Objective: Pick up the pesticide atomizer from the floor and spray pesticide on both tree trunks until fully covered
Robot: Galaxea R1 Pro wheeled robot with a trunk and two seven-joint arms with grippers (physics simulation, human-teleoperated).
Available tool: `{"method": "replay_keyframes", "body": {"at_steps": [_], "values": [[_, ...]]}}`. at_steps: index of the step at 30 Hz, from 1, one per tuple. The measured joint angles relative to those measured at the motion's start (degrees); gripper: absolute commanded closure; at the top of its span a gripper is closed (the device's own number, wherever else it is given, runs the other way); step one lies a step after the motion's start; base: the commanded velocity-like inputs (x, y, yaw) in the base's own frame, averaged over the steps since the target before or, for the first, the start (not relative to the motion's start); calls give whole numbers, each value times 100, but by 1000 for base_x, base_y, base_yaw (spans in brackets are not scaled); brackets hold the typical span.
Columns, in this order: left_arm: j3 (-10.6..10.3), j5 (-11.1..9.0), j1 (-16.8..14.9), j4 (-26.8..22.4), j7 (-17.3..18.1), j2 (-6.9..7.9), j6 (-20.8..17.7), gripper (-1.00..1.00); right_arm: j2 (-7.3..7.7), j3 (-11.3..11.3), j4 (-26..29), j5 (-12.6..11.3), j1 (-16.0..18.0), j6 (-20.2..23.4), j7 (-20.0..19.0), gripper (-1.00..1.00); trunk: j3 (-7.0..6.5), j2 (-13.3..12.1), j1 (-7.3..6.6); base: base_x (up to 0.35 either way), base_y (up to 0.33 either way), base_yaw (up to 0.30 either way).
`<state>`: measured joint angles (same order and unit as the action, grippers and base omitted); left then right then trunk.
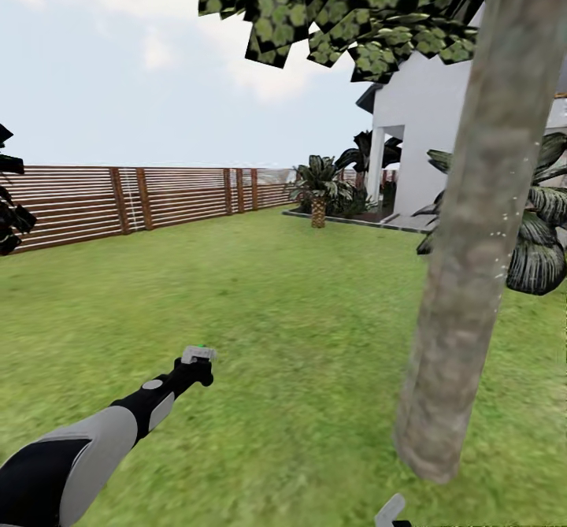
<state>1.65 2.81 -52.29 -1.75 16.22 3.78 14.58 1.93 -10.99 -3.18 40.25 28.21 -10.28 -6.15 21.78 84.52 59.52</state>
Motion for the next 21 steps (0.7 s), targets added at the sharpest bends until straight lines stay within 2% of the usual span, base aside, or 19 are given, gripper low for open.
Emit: {"method": "replay_keyframes", "body": {"at_steps": [10,21], "values": [[0,0,0,0,0,0,0,100,0,0,-2,0,0,0,0,-100,-58,0,0,109,348,-181],[4,1,0,0,0,-9,0,100,0,1,-1,0,0,0,-7,-100,-95,0,0,252,282,-262]]}}
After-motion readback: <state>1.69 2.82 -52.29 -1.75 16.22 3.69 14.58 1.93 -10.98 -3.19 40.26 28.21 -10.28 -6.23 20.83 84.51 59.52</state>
